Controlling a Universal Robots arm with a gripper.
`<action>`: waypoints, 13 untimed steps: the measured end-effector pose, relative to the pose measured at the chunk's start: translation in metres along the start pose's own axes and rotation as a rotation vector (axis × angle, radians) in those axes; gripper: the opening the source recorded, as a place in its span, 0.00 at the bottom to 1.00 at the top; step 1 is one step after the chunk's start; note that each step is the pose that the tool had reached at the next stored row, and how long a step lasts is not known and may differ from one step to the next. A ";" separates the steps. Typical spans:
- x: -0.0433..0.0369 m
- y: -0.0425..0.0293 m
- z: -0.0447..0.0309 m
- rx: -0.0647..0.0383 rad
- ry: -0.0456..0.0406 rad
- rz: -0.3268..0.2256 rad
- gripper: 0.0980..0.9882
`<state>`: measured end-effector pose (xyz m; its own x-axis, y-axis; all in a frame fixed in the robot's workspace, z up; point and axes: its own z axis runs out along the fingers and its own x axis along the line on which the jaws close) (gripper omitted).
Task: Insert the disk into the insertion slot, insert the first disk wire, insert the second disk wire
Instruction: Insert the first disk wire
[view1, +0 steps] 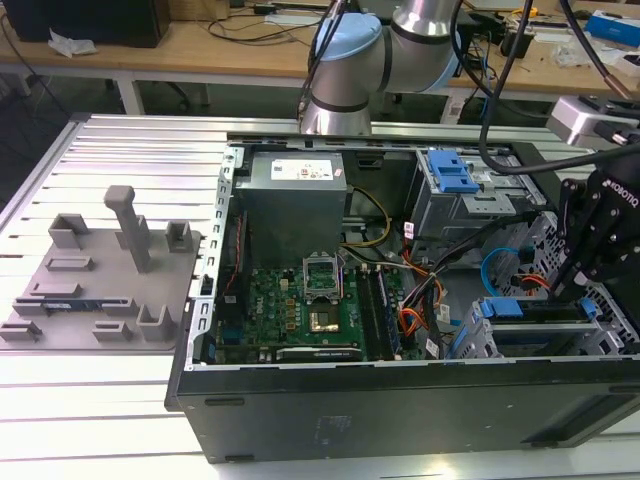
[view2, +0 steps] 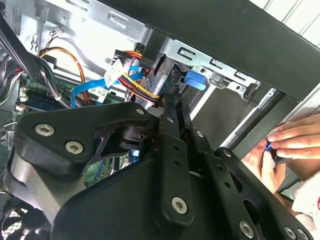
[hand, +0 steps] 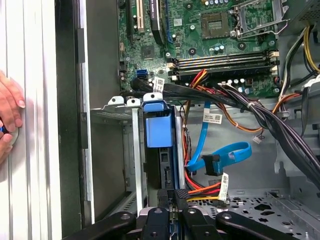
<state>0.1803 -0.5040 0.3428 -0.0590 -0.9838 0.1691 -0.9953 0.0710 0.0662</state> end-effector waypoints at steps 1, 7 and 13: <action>-0.0001 0.0000 0.0005 0.000 -0.0001 0.000 0.07; 0.0003 -0.0003 0.0028 0.000 0.0002 0.000 0.07; -0.0002 -0.0005 0.0057 0.000 0.0002 -0.001 0.07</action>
<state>0.1803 -0.5048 0.3371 -0.0583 -0.9838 0.1693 -0.9953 0.0704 0.0662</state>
